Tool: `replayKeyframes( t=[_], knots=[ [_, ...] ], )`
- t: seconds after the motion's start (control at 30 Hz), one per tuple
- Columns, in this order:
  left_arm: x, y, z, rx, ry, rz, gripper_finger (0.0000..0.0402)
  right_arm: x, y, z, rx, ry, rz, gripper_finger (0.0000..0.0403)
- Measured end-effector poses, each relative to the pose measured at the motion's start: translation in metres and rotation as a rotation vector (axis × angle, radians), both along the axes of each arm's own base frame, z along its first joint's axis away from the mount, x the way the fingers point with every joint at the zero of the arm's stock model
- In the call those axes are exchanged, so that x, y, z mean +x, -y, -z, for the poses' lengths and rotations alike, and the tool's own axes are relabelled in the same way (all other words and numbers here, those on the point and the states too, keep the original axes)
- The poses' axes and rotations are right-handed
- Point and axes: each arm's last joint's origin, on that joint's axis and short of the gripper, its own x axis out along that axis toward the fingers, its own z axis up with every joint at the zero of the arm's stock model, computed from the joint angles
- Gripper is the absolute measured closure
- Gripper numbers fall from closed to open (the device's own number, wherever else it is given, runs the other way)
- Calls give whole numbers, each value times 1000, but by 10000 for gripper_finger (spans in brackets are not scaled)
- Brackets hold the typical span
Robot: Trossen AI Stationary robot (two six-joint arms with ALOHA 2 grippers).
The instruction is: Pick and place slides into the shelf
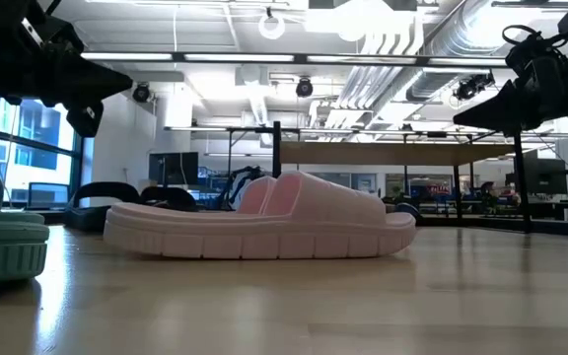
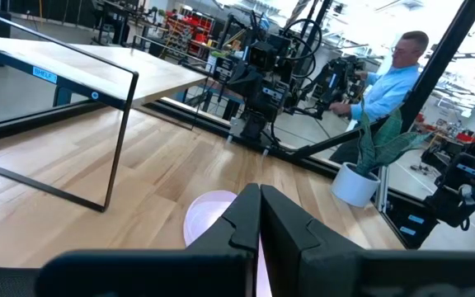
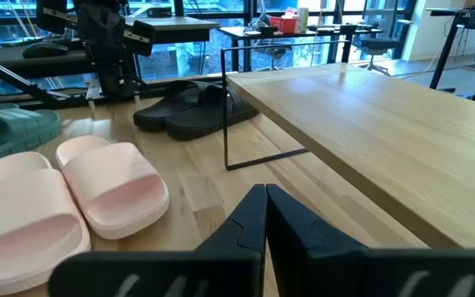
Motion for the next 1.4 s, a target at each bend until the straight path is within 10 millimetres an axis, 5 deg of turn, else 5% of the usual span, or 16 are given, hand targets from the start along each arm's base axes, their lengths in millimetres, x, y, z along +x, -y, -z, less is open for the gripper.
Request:
replayKeyframes(
  t=[1.4],
  knots=[
    [0,0,0,0,0,0,401,0,0,0,21,8,-4,403]
  ],
)
